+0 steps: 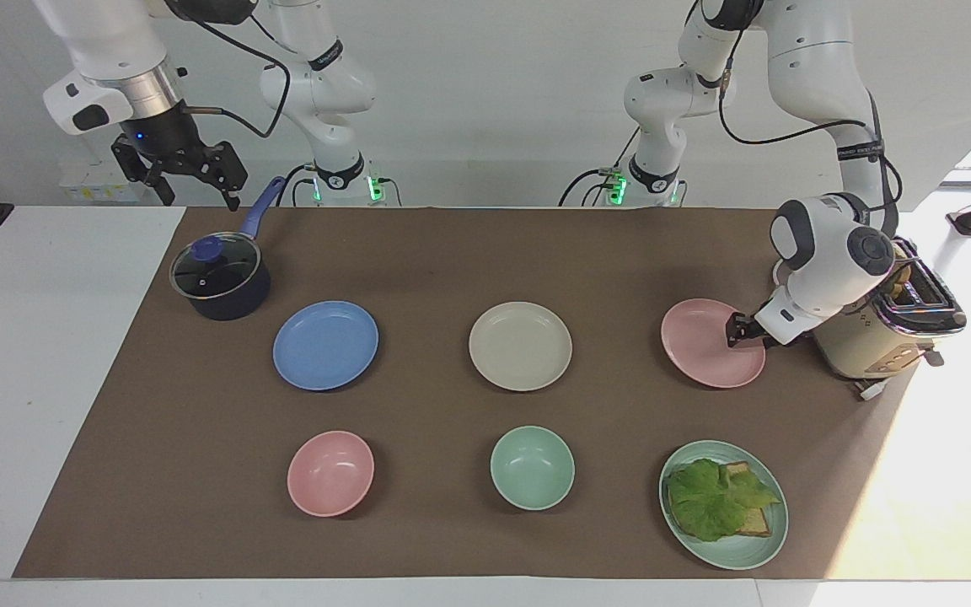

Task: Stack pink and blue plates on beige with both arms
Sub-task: 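Close the left gripper on the pink plate rim and lift it, then carry the pink plate over the beige plate and lower it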

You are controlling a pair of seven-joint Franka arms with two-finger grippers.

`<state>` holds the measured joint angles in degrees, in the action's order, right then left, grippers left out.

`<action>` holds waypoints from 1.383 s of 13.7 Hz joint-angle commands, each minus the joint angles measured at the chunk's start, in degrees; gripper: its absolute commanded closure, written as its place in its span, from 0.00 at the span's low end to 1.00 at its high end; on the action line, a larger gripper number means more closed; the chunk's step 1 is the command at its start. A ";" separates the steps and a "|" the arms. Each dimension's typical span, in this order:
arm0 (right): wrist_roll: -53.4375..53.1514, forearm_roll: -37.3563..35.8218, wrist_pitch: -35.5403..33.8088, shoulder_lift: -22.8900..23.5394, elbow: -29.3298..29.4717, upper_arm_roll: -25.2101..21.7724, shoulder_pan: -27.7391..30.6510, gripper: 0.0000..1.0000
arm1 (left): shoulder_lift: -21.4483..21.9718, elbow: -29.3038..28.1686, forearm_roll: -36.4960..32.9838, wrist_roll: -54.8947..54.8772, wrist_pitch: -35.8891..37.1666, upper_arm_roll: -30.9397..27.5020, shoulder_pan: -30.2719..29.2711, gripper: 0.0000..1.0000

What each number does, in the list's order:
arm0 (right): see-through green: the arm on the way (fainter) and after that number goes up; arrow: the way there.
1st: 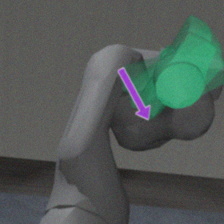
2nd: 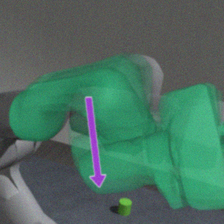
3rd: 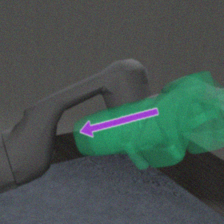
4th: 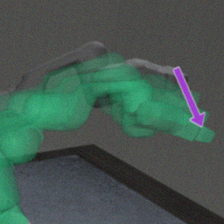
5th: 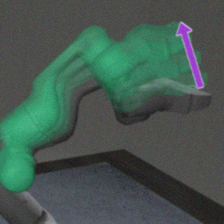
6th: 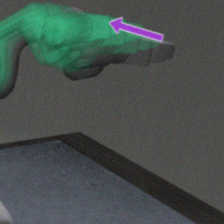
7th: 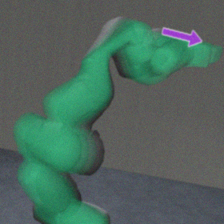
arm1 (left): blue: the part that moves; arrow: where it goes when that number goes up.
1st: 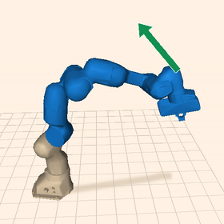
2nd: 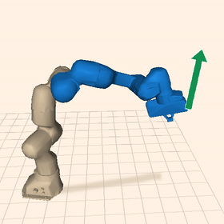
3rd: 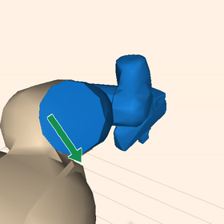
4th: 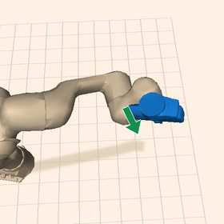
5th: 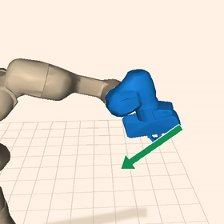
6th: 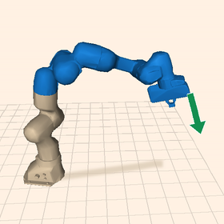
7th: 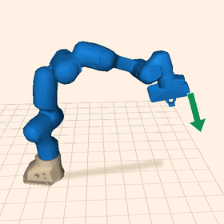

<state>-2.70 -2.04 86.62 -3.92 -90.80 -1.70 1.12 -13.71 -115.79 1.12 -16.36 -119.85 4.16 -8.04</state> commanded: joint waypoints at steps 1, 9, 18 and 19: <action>1.64 -0.33 -0.40 -0.03 0.36 0.12 0.64 0.00 | 0.17 1.70 -1.03 -0.08 3.39 0.06 -0.83 1.00; 1.64 -0.33 -0.40 -0.03 0.36 0.12 0.64 0.00 | 0.96 19.01 5.20 9.30 27.63 1.11 0.92 1.00; 1.64 -0.33 -0.40 0.06 0.36 0.03 0.73 0.00 | 1.93 11.04 13.38 38.76 12.21 6.74 19.19 1.00; 1.64 -0.33 -0.40 -0.03 0.28 0.03 0.73 0.00 | 1.67 9.37 13.47 38.95 9.83 6.74 19.90 1.00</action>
<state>-2.70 -2.04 86.62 -3.92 -90.80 -1.81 1.14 -12.61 -102.53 13.13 22.02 -105.54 11.99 10.73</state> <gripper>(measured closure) 0.000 0.938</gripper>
